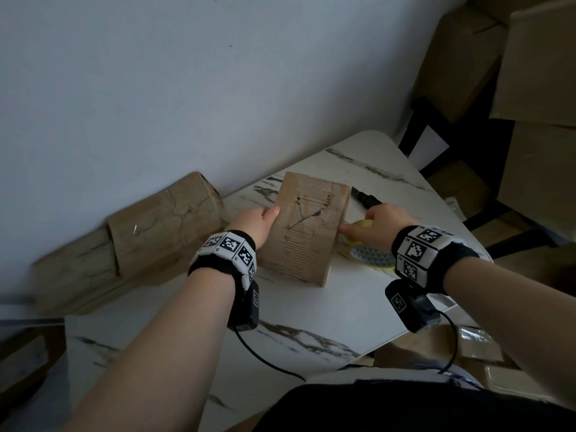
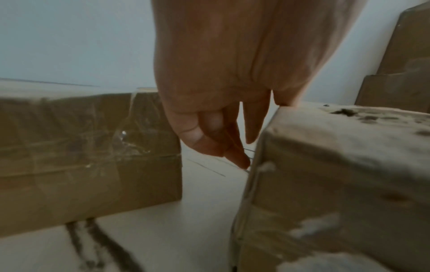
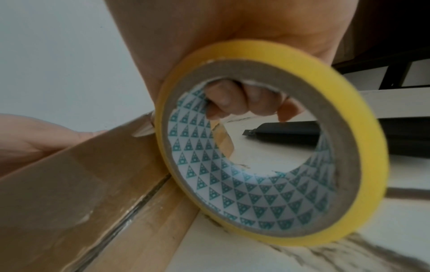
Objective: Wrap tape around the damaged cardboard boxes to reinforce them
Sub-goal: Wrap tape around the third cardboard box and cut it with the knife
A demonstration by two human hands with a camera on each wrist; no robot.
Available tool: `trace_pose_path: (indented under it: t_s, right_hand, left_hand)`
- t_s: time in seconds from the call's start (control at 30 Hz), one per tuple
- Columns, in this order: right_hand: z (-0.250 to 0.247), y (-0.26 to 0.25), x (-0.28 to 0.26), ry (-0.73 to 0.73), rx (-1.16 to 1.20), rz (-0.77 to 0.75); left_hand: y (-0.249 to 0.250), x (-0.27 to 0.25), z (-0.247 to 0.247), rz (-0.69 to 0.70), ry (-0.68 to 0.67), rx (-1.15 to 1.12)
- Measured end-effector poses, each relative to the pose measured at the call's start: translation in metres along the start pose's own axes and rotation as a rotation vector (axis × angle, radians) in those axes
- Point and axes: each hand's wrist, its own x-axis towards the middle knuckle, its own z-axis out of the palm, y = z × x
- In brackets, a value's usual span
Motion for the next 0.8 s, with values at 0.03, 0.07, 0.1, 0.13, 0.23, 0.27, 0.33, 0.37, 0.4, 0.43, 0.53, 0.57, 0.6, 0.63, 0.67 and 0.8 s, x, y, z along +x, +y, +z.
trace_pose_path:
  t_s: [0.03, 0.07, 0.1, 0.13, 0.23, 0.27, 0.33, 0.37, 0.4, 0.43, 0.53, 0.57, 0.6, 0.63, 0.67, 0.8]
  right_hand:
    - [0.0, 0.0, 0.0, -0.001, 0.004, 0.001]
    - [0.0, 0.0, 0.0, -0.005, 0.009, 0.002]
    - [-0.001, 0.0, -0.001, -0.009, 0.013, 0.004]
    - [0.0, 0.001, -0.001, -0.012, 0.017, 0.004]
    - [-0.001, 0.0, -0.002, -0.011, 0.013, 0.016]
    - [-0.001, 0.0, -0.002, -0.01, 0.009, 0.021]
    - [0.0, -0.001, -0.002, -0.01, 0.008, 0.024]
    - [0.0, -0.001, -0.002, -0.012, 0.011, 0.022]
    - [0.001, -0.001, -0.001, -0.015, 0.018, 0.02]
    - [0.001, -0.001, -0.001, -0.017, 0.023, 0.019]
    - [0.001, -0.001, -0.001, -0.015, 0.015, 0.016]
    - [0.0, -0.001, -0.002, -0.014, 0.012, 0.015]
    - [0.001, 0.0, -0.002, -0.012, 0.01, 0.015]
    - [0.001, 0.0, -0.002, -0.009, 0.007, 0.015]
    - [0.002, 0.0, -0.002, -0.002, 0.006, 0.014]
    - [0.002, 0.0, -0.003, 0.001, 0.005, 0.013]
  left_hand:
    - [0.001, -0.001, 0.0, -0.012, 0.035, -0.002]
    - [0.002, -0.004, 0.0, -0.01, 0.108, 0.021]
    - [0.004, -0.007, 0.001, 0.013, 0.202, 0.061]
    - [0.006, -0.01, 0.002, 0.054, 0.286, 0.098]
    - [0.012, -0.017, 0.013, 0.153, 0.298, 0.132]
    - [0.013, -0.018, 0.016, 0.158, 0.265, 0.116]
    - [0.013, -0.018, 0.015, 0.147, 0.207, 0.084]
    - [0.012, -0.018, 0.012, 0.142, 0.178, 0.082]
    - [0.011, -0.019, 0.01, 0.143, 0.153, 0.093]
    - [0.011, -0.021, 0.009, 0.153, 0.139, 0.122]
    - [0.014, -0.033, 0.02, 0.267, 0.143, 0.351]
    - [0.015, -0.036, 0.028, 0.31, 0.121, 0.434]
    - [0.015, -0.039, 0.037, 0.33, 0.1, 0.485]
    - [0.015, -0.04, 0.042, 0.328, 0.089, 0.509]
    - [0.014, -0.038, 0.045, 0.319, 0.09, 0.513]
    - [0.014, -0.041, 0.047, 0.335, 0.102, 0.53]
